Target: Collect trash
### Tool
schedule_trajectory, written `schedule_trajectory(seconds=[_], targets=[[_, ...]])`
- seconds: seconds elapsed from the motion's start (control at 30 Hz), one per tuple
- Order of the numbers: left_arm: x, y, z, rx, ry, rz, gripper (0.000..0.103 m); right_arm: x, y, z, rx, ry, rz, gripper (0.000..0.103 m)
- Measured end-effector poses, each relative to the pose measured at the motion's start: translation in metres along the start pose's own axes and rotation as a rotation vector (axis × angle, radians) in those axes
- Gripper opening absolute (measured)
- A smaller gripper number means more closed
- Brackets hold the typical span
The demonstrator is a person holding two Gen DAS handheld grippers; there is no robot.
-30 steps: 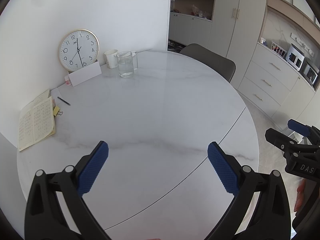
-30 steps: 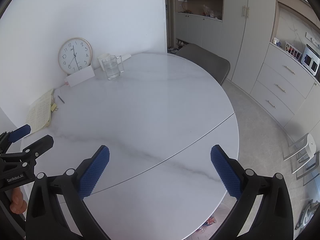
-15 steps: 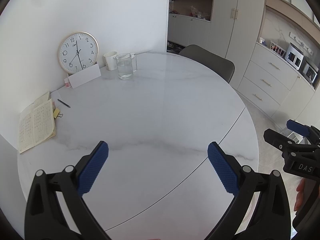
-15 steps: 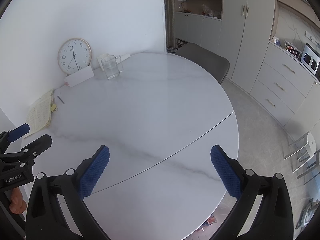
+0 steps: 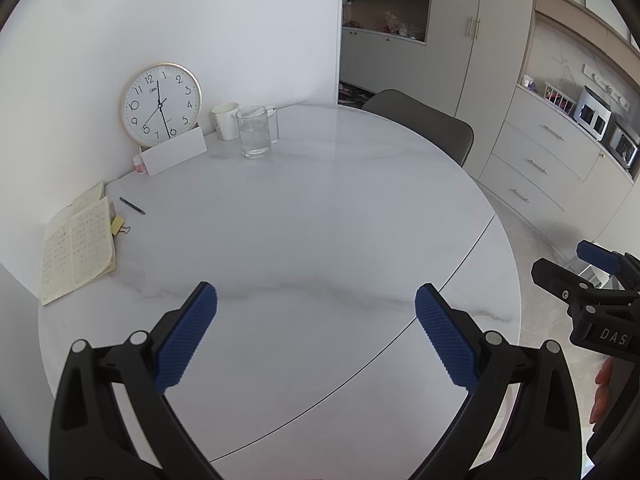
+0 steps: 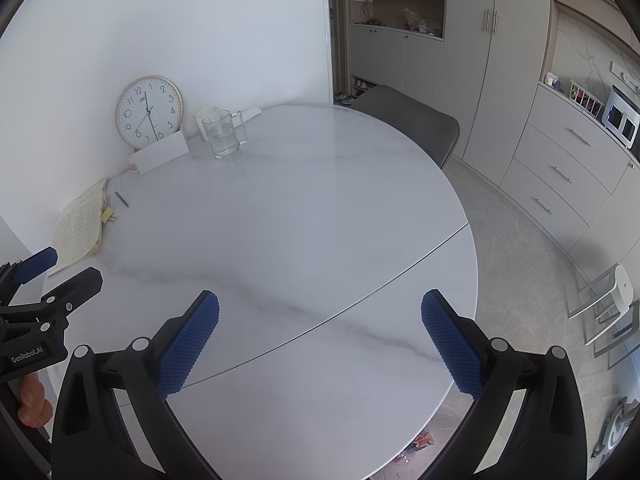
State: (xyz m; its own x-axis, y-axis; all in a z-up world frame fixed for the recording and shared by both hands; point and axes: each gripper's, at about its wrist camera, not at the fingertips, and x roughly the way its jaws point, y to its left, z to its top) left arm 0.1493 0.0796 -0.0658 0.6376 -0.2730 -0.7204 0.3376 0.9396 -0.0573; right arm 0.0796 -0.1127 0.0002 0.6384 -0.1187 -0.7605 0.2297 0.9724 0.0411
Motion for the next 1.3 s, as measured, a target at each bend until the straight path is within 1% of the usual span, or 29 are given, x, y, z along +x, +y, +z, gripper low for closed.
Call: schedule_trajectory(seconds=[0.6,0.93,1.23,1.3], targets=[[0.0009,-0.0008,0.0009,-0.002,-0.006,0.008,0.095,0.0004,-0.0033,-0.0004,0.002,0.007,0.0,0.101],[0.0009,-0.0053,0.0012,0.021,-0.024,0.038,0.095,0.0007,-0.0046,-0.0006,0.001,0.008,0.004,0.101],[0.0007,-0.0068,0.0003,0.036,-0.035,0.05,0.095,0.0017,-0.0049,0.0,0.004,0.012,0.005,0.101],[0.0008,-0.0076,-0.0002,0.038,-0.03,0.043,0.095,0.0018,-0.0047,-0.0001,0.005,0.013,0.005,0.101]])
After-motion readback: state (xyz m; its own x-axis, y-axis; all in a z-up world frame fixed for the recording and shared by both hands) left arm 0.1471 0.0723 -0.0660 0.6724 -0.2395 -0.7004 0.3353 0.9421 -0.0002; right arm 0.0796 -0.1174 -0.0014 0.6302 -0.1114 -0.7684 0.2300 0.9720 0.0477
